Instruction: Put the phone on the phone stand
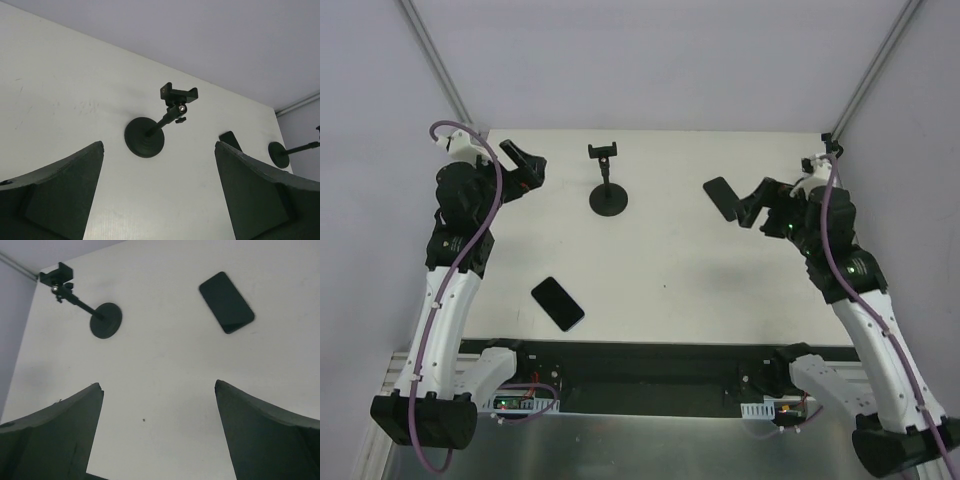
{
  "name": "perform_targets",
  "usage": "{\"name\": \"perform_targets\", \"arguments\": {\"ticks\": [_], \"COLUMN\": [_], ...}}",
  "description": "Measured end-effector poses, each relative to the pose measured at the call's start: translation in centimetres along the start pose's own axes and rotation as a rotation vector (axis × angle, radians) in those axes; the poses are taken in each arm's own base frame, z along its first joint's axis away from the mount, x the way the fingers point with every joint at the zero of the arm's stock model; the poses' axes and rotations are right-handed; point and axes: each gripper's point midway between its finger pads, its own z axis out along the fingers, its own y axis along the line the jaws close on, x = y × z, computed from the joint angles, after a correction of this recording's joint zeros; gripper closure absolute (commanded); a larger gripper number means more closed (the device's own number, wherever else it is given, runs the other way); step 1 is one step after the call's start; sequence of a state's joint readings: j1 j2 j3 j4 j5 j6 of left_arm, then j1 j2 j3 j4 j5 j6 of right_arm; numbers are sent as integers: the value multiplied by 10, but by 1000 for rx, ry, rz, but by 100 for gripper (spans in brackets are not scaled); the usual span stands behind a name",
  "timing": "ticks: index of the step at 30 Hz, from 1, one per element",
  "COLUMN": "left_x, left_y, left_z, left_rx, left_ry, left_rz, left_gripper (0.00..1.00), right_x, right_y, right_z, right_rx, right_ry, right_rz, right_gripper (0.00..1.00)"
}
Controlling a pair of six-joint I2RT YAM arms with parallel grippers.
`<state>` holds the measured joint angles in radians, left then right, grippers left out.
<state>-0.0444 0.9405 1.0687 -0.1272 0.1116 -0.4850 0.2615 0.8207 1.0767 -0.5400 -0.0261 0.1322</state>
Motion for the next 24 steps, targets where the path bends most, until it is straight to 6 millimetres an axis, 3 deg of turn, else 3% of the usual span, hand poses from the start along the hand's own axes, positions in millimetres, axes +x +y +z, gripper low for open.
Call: {"name": "perform_targets", "arguments": {"ticks": [5, 10, 17, 21, 24], "left_x": [5, 23, 94, 128, 139], "left_y": [15, 30, 46, 22, -8], "left_z": [8, 29, 80, 101, 114], "left_rx": [-71, -117, -155, -143, -115], "left_ry": [8, 72, 320, 431, 457], "left_rz": [-3, -14, -96, -112, -102], "left_gripper": [6, 8, 17, 16, 19], "right_x": [-6, 9, 49, 55, 56], "right_y": [54, 92, 85, 80, 68], "right_z": [63, 119, 169, 177, 180], "right_rx": [-107, -172, -154, -157, -155], "right_ry": [-36, -49, 5, 20, 18], "right_rz": [33, 2, -79, -117, -119], "right_gripper": [4, 4, 4, 4, 4]}}
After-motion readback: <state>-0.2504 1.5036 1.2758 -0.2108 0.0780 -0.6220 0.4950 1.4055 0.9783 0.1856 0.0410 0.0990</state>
